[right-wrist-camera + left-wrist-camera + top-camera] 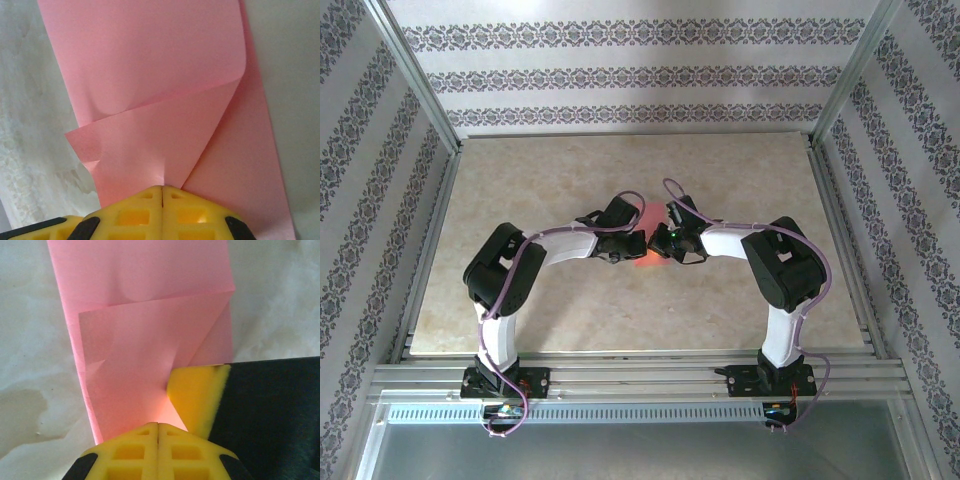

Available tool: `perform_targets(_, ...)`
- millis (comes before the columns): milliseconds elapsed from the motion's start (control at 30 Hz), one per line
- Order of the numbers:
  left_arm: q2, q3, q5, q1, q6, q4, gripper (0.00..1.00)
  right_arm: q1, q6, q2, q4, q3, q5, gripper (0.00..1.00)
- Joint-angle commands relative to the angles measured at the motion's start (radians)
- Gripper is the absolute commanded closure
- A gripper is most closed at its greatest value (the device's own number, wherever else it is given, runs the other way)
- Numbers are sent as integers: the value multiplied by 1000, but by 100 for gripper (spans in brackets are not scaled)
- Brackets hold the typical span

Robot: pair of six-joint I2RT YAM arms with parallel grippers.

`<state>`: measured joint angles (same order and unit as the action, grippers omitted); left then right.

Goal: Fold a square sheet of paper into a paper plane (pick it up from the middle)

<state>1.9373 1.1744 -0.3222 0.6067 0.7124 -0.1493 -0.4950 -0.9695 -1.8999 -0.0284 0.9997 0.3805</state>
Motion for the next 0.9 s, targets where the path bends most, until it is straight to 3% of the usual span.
perform_targets(0, 29, 15, 25, -4, -11, -55, 100, -2, 1, -2, -8, 27, 31, 95)
perform_targets(567, 20, 8, 36, -4, -18, -121, 100, 17, 39, -59, 8, 71, 45, 94)
perform_targets(867, 20, -4, 20, -4, -25, -159, 100, 108, 78, -96, 63, 88, -5, 94)
